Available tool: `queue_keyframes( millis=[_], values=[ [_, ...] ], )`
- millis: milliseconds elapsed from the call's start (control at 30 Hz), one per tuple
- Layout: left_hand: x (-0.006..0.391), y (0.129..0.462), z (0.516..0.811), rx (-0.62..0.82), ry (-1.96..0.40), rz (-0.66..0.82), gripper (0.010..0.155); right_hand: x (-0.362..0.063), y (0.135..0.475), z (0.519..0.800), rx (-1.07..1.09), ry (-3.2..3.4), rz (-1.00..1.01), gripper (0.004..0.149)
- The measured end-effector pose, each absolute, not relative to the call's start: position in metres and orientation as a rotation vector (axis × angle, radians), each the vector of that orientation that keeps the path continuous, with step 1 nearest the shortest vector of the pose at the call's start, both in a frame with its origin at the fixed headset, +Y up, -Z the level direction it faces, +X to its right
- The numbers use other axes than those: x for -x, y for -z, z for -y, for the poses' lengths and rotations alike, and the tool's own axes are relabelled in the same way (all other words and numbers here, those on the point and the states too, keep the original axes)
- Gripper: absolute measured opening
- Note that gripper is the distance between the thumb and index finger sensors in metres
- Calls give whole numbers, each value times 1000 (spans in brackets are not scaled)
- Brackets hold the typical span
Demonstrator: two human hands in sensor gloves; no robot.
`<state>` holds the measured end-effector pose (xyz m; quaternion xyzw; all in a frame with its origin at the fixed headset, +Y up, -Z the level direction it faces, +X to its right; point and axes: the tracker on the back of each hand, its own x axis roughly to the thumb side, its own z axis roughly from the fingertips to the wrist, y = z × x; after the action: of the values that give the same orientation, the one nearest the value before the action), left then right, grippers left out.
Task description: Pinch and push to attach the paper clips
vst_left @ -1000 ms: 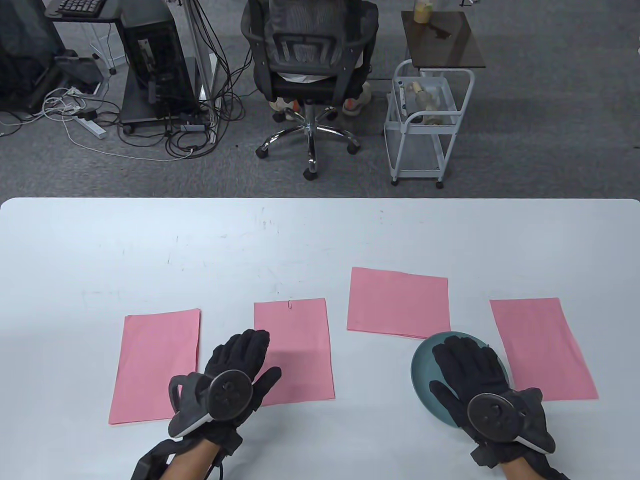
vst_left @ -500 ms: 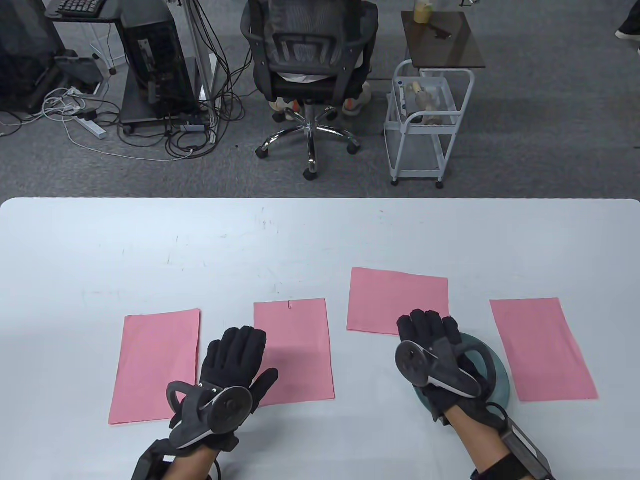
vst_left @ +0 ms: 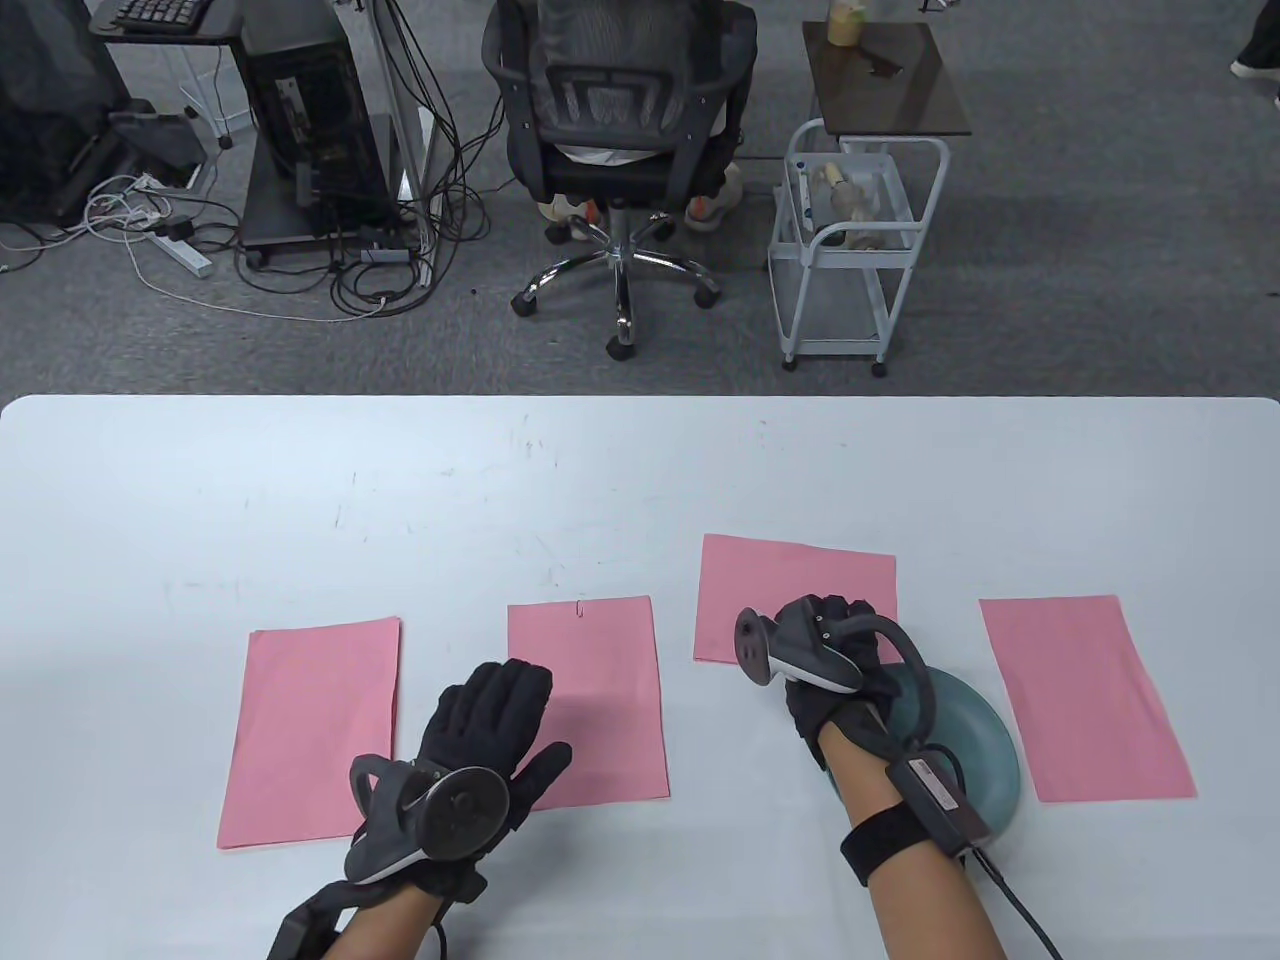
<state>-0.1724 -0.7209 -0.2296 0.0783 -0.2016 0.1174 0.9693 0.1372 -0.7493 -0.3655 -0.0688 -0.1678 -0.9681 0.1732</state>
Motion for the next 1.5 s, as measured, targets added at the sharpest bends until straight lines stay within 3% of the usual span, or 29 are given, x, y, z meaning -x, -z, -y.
queue_keyframes(
  millis=[333,1133,1500],
  values=[
    [173,231,721,-148,-245,401,72,-140,377,757,221,2812,577,63],
    [176,233,720,-142,-247,385,72,-136,374,755,231,2842,263,41],
    [176,234,721,-129,-264,381,72,-143,351,707,305,3272,47,41]
  ],
)
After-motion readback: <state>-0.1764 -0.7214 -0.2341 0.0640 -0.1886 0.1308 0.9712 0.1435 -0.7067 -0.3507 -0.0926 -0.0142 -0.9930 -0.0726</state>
